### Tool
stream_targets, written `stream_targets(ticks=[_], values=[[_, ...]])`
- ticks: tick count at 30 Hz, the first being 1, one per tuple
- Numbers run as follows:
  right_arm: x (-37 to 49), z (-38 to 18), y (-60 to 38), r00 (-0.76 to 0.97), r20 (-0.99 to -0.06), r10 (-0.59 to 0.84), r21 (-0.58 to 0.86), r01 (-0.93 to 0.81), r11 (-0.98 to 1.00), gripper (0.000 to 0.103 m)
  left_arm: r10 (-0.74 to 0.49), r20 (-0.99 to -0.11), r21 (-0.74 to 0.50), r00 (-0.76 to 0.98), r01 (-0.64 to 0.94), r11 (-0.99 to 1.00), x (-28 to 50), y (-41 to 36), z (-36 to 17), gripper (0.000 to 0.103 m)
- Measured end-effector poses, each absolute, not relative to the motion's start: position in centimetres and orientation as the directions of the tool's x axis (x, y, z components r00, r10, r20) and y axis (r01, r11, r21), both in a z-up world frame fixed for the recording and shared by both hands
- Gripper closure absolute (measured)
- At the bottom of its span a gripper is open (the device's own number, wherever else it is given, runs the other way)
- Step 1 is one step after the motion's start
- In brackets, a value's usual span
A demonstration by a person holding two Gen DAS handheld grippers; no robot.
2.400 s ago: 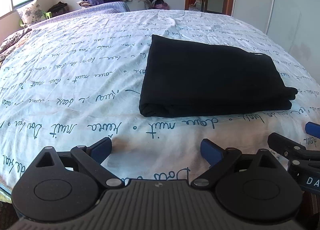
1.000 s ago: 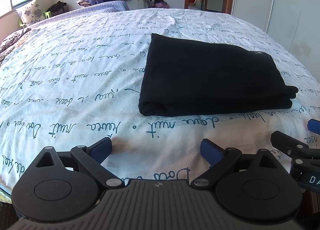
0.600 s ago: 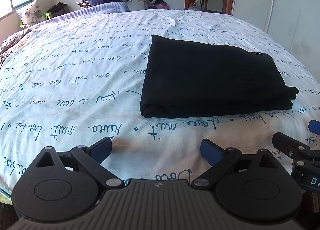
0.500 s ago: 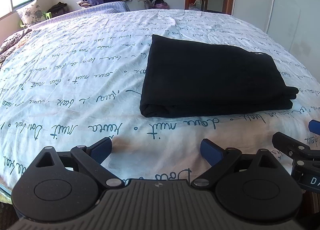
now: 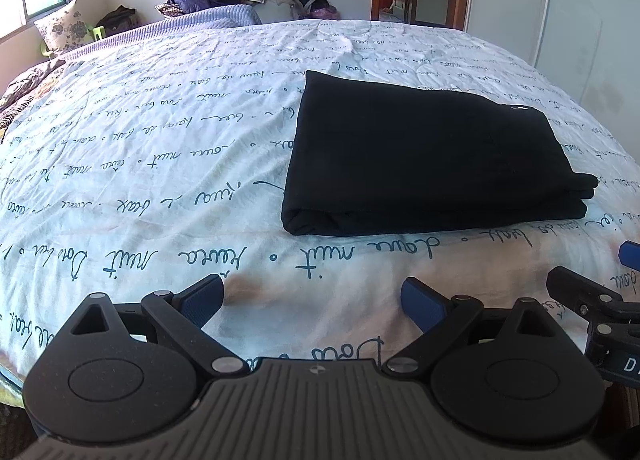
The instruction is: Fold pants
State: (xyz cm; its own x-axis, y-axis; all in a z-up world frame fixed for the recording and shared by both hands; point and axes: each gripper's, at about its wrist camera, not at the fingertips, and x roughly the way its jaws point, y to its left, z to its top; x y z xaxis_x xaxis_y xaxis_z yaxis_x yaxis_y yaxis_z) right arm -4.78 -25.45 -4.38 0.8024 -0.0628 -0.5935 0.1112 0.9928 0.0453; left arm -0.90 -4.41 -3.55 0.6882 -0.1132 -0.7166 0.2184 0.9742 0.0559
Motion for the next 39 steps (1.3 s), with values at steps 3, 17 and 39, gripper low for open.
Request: stream_targets(ticks=[3,17,39], values=[[-4.8,-4.4,-25.5,0.801,-0.595,-0.062,0.049,0.113,0.992,0.007,-0.113,-0.716,0.057,0.689,0.218,0.974,-0.9,-4.4,-3.5,0.006],[-4.8,-4.4,-25.5,0.800,-0.596,-0.069,0.039,0.115,0.993,0.007,-0.111,-0.708,0.065,0.698,0.221,0.973,-1.0,-4.4,-3.5,0.006],[3.0,-1.7,-10.6,0.762,-0.441,0.473,-0.244,-0.610,0.754,0.006,0.374,-0.641,-0.030,0.670,-0.509,0.860,7.5,20.7,-0.6,0.006]])
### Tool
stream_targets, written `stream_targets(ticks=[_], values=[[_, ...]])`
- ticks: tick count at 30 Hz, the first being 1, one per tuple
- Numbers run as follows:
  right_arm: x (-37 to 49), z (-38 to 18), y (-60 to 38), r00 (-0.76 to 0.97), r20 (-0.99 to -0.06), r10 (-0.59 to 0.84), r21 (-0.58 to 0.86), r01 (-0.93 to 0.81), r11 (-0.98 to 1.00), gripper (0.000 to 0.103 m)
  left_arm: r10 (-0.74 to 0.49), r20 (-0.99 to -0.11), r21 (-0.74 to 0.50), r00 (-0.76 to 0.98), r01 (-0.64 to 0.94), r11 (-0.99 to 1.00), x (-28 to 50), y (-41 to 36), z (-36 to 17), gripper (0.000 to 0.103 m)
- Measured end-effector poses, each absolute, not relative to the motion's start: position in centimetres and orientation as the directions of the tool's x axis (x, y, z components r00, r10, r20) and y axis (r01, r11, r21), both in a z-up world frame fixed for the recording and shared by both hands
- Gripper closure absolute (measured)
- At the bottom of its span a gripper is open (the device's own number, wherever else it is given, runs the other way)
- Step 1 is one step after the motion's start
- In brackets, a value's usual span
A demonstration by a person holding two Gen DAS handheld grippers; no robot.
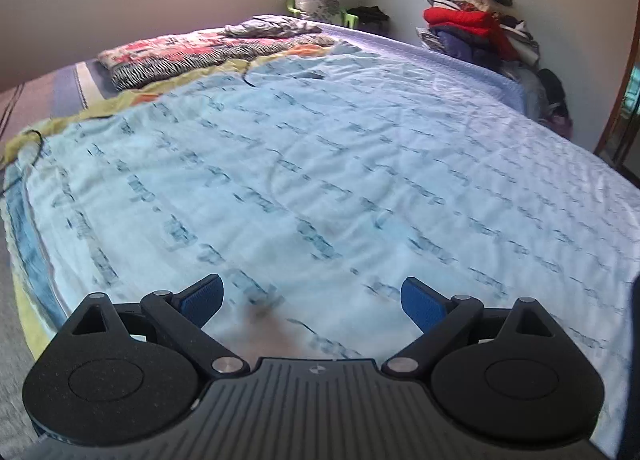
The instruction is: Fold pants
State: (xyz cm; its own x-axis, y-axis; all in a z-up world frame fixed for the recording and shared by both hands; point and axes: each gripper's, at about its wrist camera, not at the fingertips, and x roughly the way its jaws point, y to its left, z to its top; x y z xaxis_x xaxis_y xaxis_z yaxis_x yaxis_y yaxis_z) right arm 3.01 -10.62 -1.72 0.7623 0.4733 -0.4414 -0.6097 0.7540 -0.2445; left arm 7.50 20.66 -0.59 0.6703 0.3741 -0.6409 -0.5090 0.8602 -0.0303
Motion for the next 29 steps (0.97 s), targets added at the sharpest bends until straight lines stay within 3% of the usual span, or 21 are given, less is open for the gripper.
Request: stream_targets(ticks=[5,13,16,20,29], values=[[8.3,-3.4,-4.5,0.631,-0.548,0.549,-0.203,-0.737,0.645,0.006,0.437,-0.648,0.021,0.624,-0.560,0.828,9.5,23.8,-0.3,0.006],[10.3,-6.0,-1.5,0.551,-0.581,0.600,-0.177,-0.804,0.567,0.006,0.449,-0.647,0.046,0.616,-0.556,0.830,12.0,24.4,-0.5,0.006],[10.1,-6.4,-2.0,0.560,-0.565,0.606,-0.166,-0.797,0.581,0.000,0.448,-0.648,0.062,0.615,-0.544,0.837,12.8,24.1,-0.8,0.006],[10.4,-6.6,-2.5,0.547,-0.568,0.615,-0.123,-0.795,0.594,0.000,0.439,-0.652,0.069,0.618,-0.529,0.846,13.5,23.5,-1.0,0.006],[10.8,-6.6,-2.5,0.534,-0.574,0.621,-0.097,-0.797,0.596,0.000,0.472,-0.602,0.087,0.644,-0.535,0.841,13.9,22.7,-0.9,0.005]])
